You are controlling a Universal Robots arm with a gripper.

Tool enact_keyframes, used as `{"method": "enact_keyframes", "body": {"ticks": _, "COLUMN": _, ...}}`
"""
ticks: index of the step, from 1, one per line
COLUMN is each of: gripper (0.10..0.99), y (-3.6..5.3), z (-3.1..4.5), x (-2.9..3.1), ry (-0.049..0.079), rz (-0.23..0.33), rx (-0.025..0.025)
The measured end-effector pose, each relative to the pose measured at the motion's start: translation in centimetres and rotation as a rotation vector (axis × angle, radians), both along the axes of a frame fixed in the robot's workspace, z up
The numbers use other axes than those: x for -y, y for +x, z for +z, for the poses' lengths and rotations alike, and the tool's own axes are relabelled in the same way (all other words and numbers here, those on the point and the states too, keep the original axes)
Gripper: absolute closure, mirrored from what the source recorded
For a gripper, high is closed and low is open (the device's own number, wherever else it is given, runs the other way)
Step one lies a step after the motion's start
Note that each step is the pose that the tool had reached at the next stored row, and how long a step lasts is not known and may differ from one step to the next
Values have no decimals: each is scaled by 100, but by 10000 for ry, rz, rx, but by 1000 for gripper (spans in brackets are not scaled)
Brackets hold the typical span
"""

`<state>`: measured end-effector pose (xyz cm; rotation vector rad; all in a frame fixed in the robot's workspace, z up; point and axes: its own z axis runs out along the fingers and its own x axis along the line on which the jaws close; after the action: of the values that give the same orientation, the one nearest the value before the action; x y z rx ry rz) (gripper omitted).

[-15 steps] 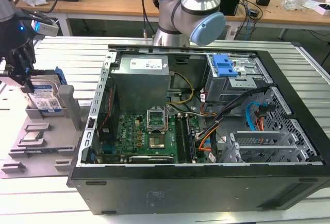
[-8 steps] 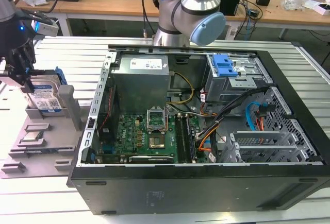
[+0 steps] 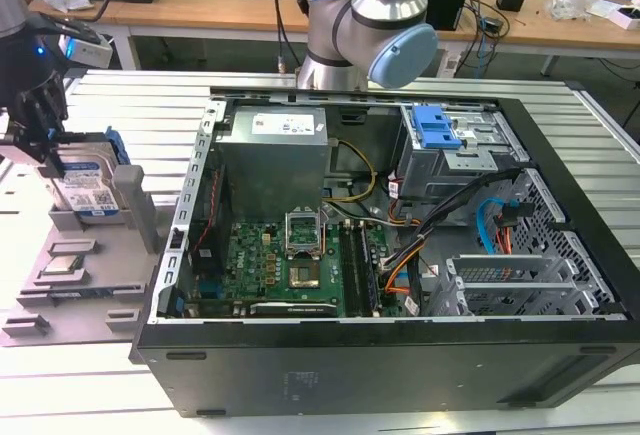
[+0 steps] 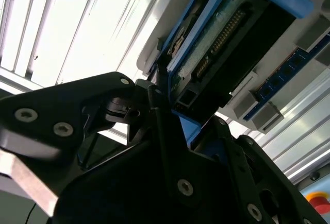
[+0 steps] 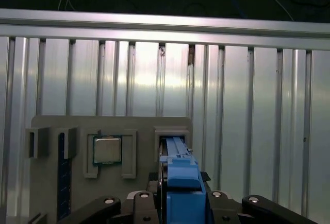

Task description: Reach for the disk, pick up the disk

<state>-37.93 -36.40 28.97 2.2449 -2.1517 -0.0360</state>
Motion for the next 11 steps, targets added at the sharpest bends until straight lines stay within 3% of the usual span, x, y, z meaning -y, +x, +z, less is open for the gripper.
{"method": "enact_keyframes", "body": {"ticks": 5, "gripper": 718, "y": 0, "z": 166, "x": -3, "ry": 0, "rz": 0, "rx": -1}}
{"method": "enact_keyframes", "body": {"ticks": 11, "gripper": 718, "y": 0, "z": 290, "x": -5, "ry": 1, "rz": 0, "rx": 1}}
